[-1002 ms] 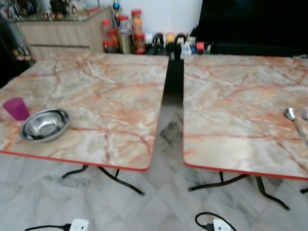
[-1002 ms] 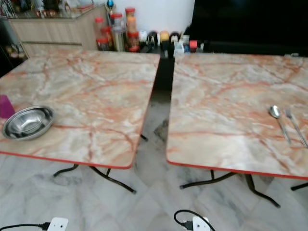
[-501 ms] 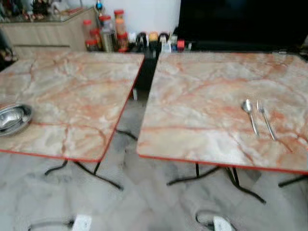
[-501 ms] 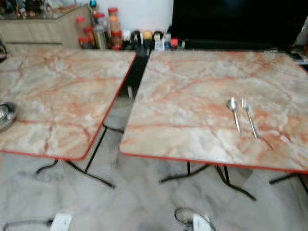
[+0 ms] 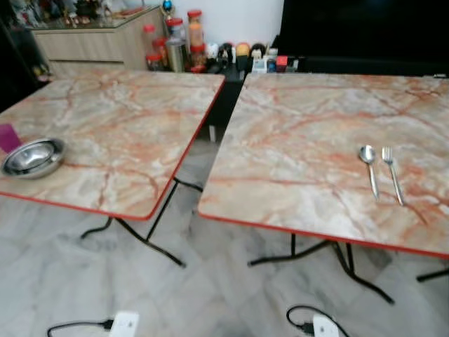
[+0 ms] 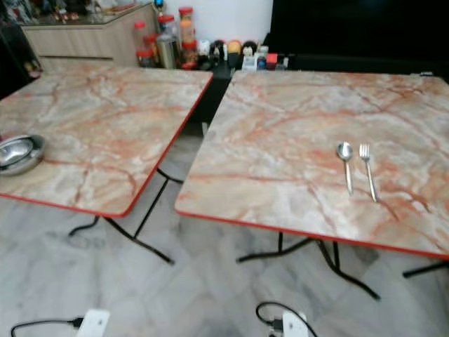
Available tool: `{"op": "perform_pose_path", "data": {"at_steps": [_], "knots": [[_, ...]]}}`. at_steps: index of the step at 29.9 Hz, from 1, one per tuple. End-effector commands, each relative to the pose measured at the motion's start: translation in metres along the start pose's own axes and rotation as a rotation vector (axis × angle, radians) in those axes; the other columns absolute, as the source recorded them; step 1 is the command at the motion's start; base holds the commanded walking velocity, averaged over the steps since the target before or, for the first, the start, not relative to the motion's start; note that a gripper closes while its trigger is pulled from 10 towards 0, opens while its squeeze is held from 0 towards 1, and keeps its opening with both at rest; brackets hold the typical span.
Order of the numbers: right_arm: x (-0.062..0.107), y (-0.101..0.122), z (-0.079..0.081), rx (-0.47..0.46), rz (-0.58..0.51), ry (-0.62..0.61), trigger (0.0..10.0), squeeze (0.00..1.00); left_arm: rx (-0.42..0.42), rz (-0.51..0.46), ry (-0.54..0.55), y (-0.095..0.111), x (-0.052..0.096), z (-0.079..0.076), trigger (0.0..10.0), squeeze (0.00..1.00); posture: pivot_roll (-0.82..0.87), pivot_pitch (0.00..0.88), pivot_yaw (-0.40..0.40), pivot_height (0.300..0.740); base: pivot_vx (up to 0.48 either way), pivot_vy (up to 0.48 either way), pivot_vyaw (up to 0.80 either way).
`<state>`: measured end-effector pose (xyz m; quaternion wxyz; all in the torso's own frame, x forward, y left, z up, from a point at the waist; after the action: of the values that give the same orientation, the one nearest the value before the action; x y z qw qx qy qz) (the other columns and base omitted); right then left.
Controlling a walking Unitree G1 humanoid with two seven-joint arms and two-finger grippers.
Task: Setting the table
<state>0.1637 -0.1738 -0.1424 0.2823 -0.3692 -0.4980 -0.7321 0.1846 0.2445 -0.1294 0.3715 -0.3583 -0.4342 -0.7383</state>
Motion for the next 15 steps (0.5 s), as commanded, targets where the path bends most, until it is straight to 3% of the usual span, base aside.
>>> {"op": "perform_pose_path", "data": {"at_steps": [1, 7, 15], "knots": [[0.0009, 0.0024, -0.0076, -0.010, -0.005, -0.022, 10.0, 0.00, 0.011, -0.007, -0.017, 0.0012, 0.0001, -0.0029, 10.0, 0.00, -0.02, 0.000, 0.034, 0.740, 0.000, -0.472, -0.73], [0.0009, 0.0029, -0.0084, 0.000, -0.005, -0.026, 10.0, 0.00, 0.018, -0.002, -0.012, -0.0038, 0.0002, 0.0038, 10.0, 0.00, -0.02, 0.000, 0.030, 0.740, 0.000, -0.449, -0.55], [0.0008, 0.0038, -0.0085, 0.018, -0.008, -0.028, 10.0, 0.00, 0.024, 0.004, -0.026, -0.0068, 0.0008, -0.0027, 10.0, 0.00, -0.02, 0.000, 0.029, 0.740, 0.000, 0.000, 0.00]]}}
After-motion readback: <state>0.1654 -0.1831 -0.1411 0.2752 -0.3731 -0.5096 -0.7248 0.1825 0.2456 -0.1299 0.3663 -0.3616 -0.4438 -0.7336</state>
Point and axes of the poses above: a point about 5 cm out from each wrist's last joint towards the gripper, its own x axis pointing back from the gripper into the wrist, its own y axis along the axis of the wrist's last joint, z = x × y, the point moved 5 cm from there along -x, pointing out of the wrist towards the gripper, and after that the axes turned 13 degrees about -x, right-handed, at the moved point
